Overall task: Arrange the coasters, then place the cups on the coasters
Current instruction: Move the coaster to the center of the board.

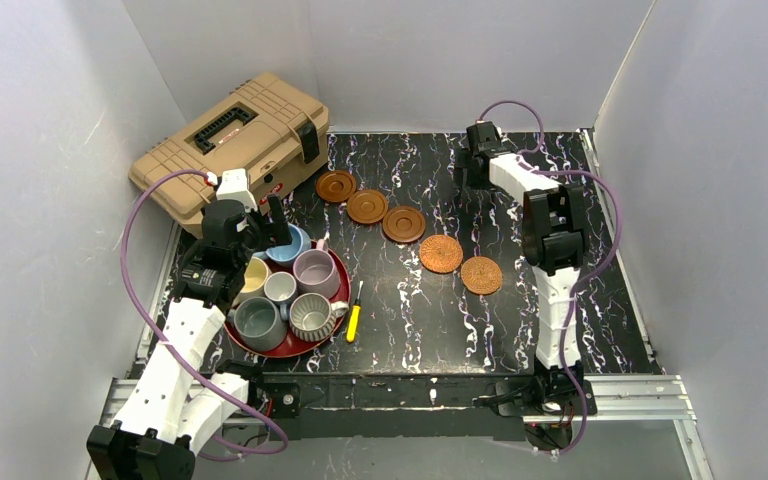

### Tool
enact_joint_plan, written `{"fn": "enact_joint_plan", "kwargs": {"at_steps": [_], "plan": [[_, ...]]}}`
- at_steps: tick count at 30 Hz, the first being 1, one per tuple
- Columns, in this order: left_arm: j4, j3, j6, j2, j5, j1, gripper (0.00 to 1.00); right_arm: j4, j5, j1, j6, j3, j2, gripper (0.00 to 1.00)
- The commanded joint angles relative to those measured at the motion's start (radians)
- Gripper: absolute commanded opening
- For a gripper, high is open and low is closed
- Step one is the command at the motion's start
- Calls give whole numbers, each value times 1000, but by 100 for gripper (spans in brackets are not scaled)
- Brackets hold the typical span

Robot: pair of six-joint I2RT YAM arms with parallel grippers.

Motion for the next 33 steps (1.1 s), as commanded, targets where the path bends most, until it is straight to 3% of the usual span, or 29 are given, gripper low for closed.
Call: {"fn": "enact_joint_plan", "kwargs": {"at_steps": [1,12,33], "plan": [[-13,29,10,-10,-14,5,99,51,13,-17,5,68,57,98],[-13,29,10,-9,-15,5,99,39,-46,-46,54,196,198,98],[-11,30,2,-6,0,5,99,-125,22,-46,-10,424,384,98]]}}
